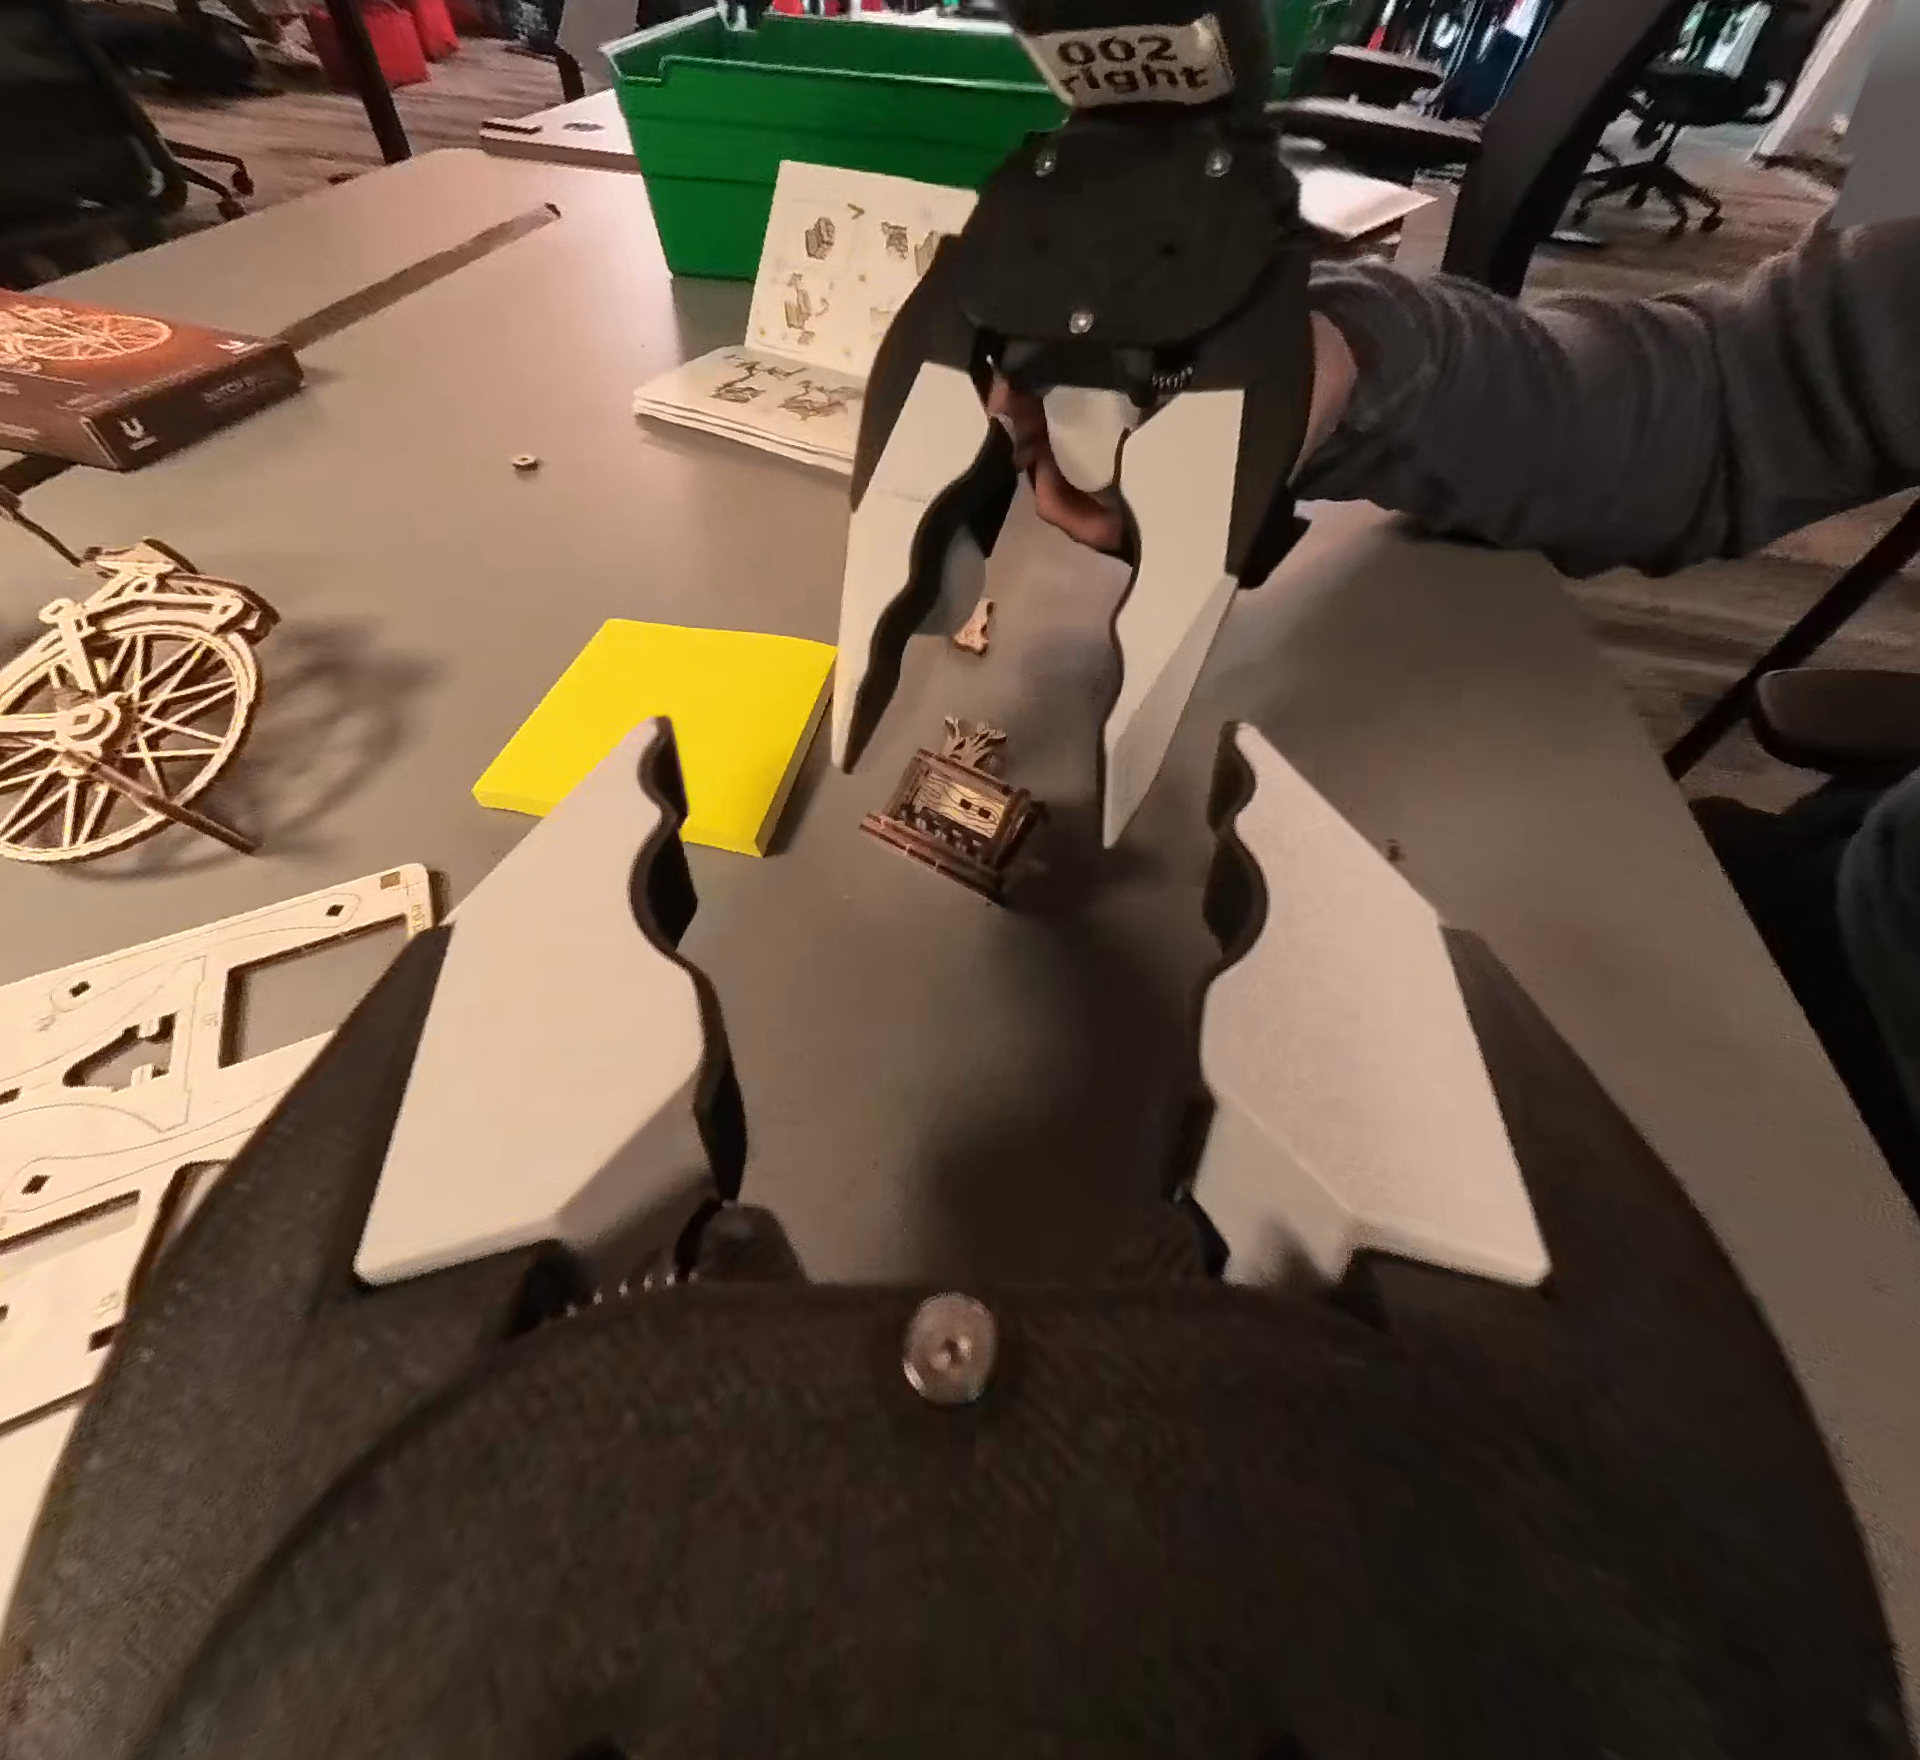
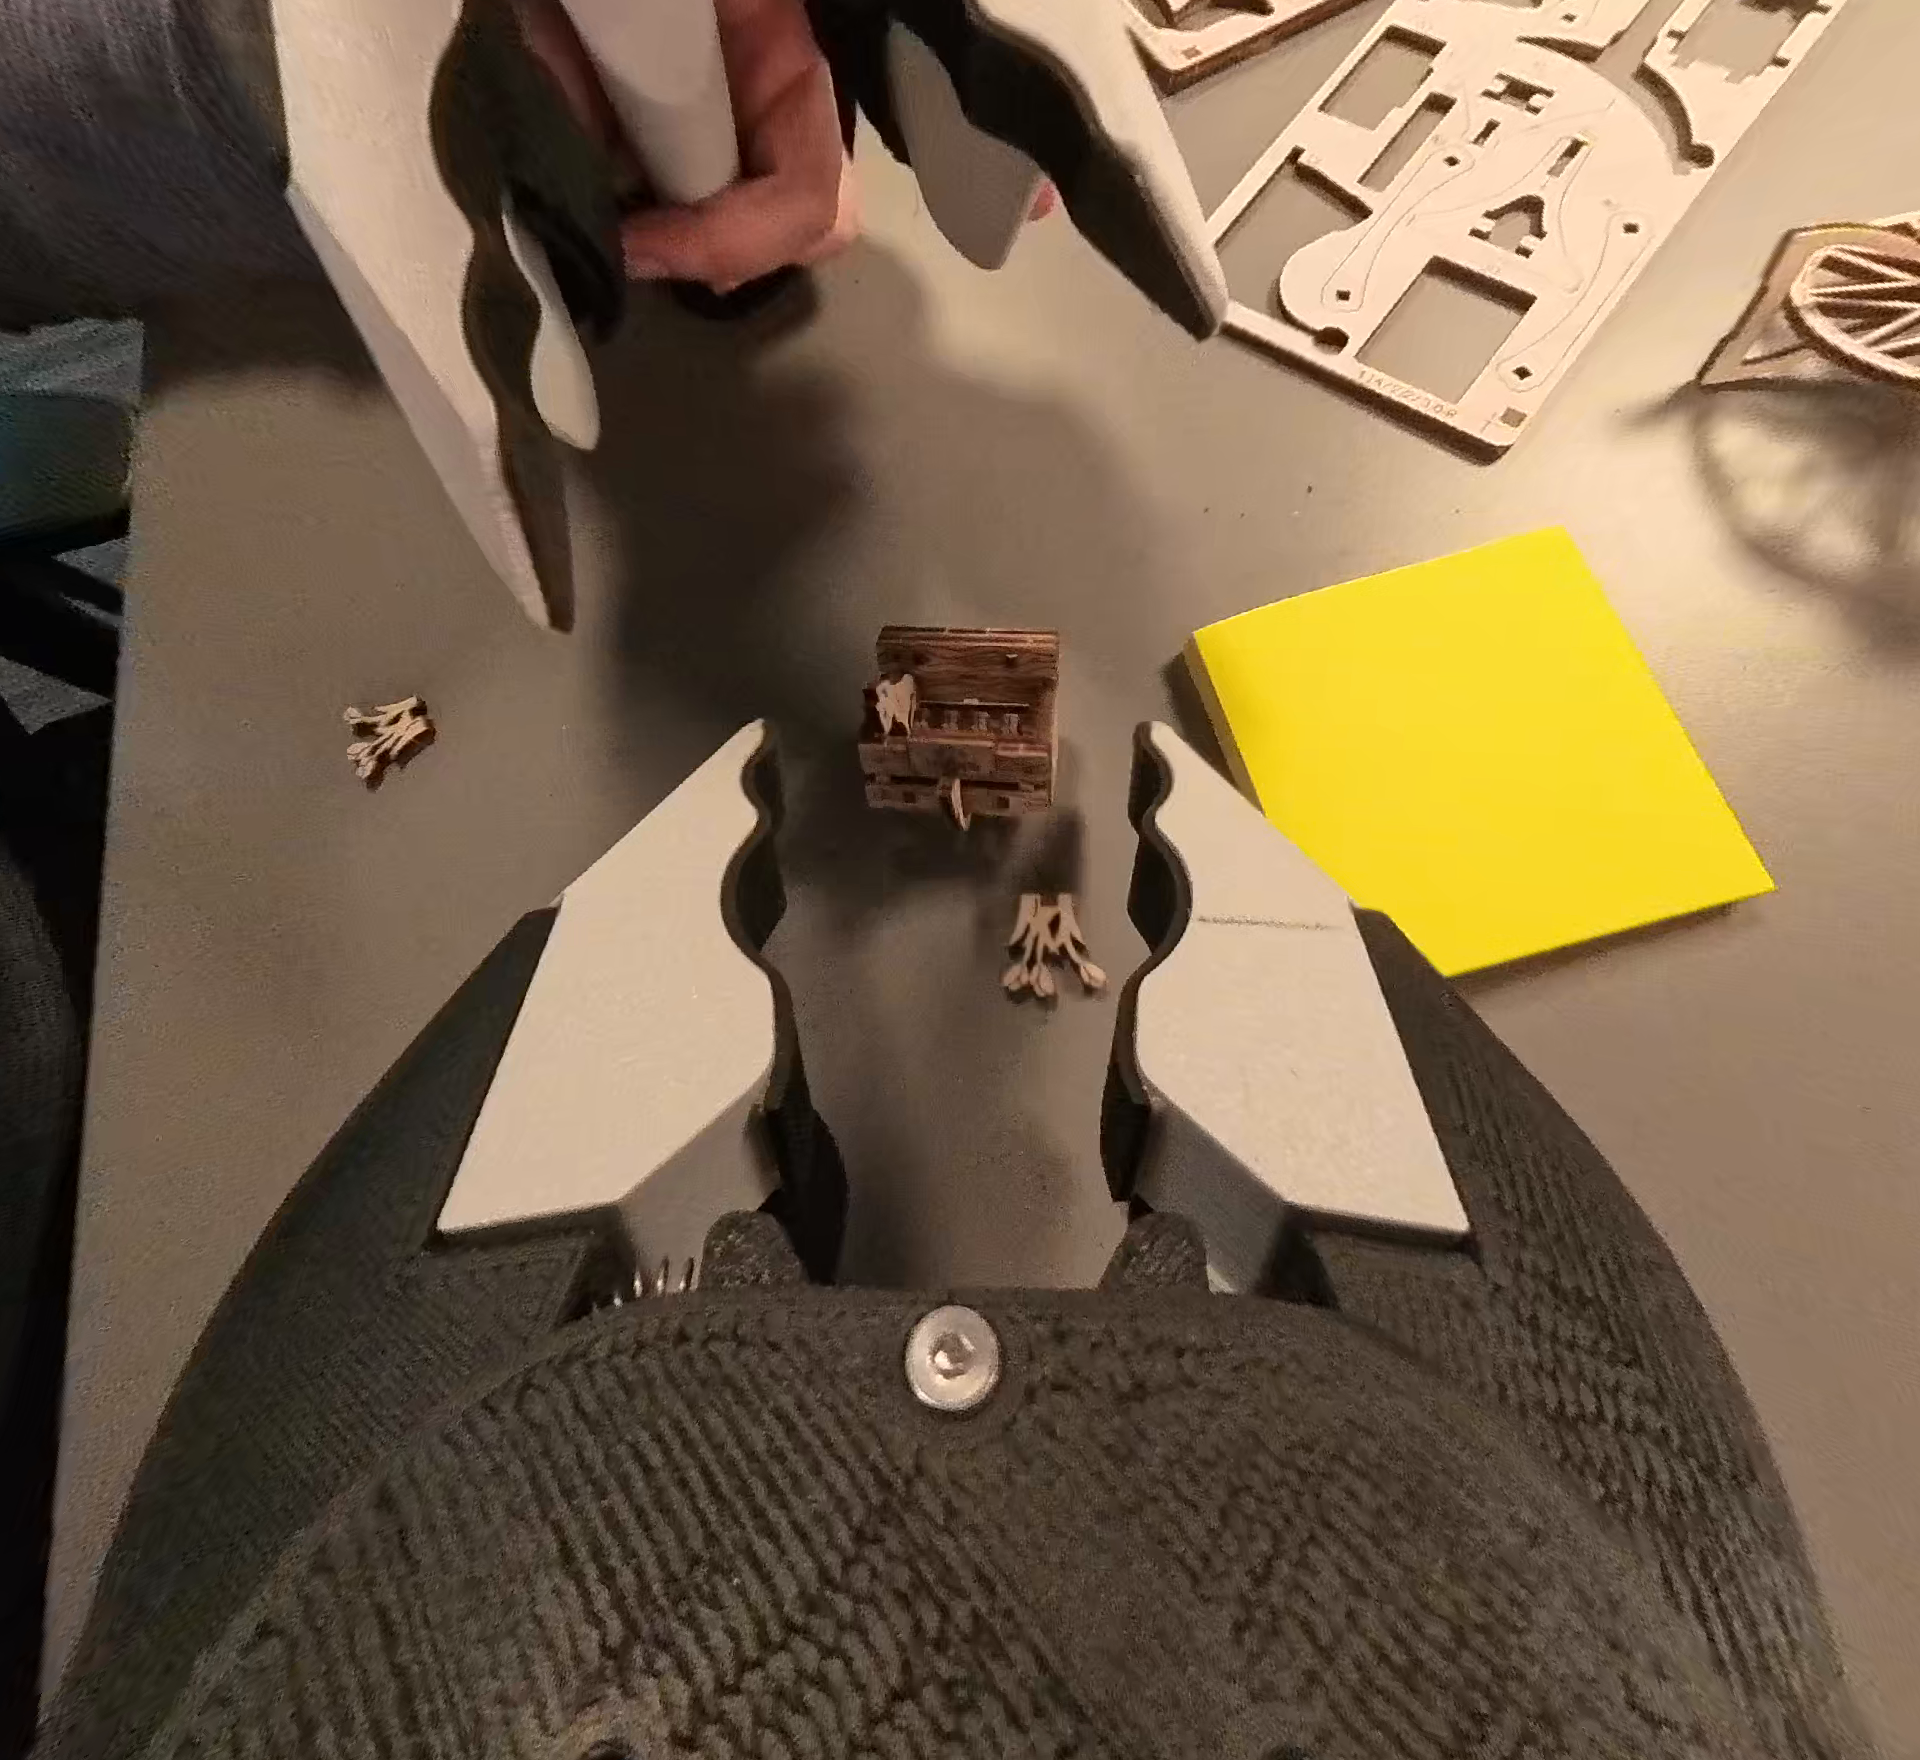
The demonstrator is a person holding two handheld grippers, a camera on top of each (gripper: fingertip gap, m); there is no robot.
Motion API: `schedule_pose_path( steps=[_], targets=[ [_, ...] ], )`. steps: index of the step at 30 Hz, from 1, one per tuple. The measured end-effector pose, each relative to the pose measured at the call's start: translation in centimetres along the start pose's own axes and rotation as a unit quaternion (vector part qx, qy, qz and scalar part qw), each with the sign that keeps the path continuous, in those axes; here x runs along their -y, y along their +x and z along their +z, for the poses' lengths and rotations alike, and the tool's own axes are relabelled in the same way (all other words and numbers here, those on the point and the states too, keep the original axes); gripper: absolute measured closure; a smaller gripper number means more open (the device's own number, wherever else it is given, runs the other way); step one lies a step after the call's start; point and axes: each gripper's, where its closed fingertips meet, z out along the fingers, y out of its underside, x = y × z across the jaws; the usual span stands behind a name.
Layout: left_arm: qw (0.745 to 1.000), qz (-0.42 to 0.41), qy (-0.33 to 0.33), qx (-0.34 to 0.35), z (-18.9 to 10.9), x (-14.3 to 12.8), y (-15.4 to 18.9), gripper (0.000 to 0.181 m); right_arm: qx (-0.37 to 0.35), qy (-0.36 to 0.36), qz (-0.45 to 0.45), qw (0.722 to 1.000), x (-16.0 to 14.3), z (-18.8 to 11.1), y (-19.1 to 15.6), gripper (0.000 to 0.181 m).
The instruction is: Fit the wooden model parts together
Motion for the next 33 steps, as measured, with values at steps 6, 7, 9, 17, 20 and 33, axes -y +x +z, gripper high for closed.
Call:
schedule_pose_path(
  steps=[6,7,9,17,20,33],
  targets=[
    [1.000,0.021,-0.022,0.005,0.3,-0.6,0.5,0.084,-0.003,-0.033,-0.008,0.999,-0.8,1.3,0.2,0.142],
    [1.000,0.021,-0.023,0.006,0.3,-0.6,0.5,0.085,-0.001,-0.029,-0.003,1.000,-0.8,1.4,0.2,0.143],
    [0.999,0.019,-0.020,0.019,0.2,-0.5,0.2,0.089,0.007,-0.014,0.000,1.000,-0.5,1.2,0.2,0.142],
    [0.979,0.123,0.039,0.157,-0.4,1.8,-1.4,0.090,-0.032,0.259,-0.005,0.965,6.6,-4.2,0.7,0.143],
    [0.935,0.210,0.061,0.279,-0.6,3.3,-2.6,0.102,-0.060,0.333,0.017,0.941,8.3,-5.8,1.1,0.143],
    [0.911,0.229,0.158,0.304,0.9,6.6,-1.9,0.130,-0.099,0.402,0.024,0.910,10.1,-7.0,-0.1,0.143]
  ],
)
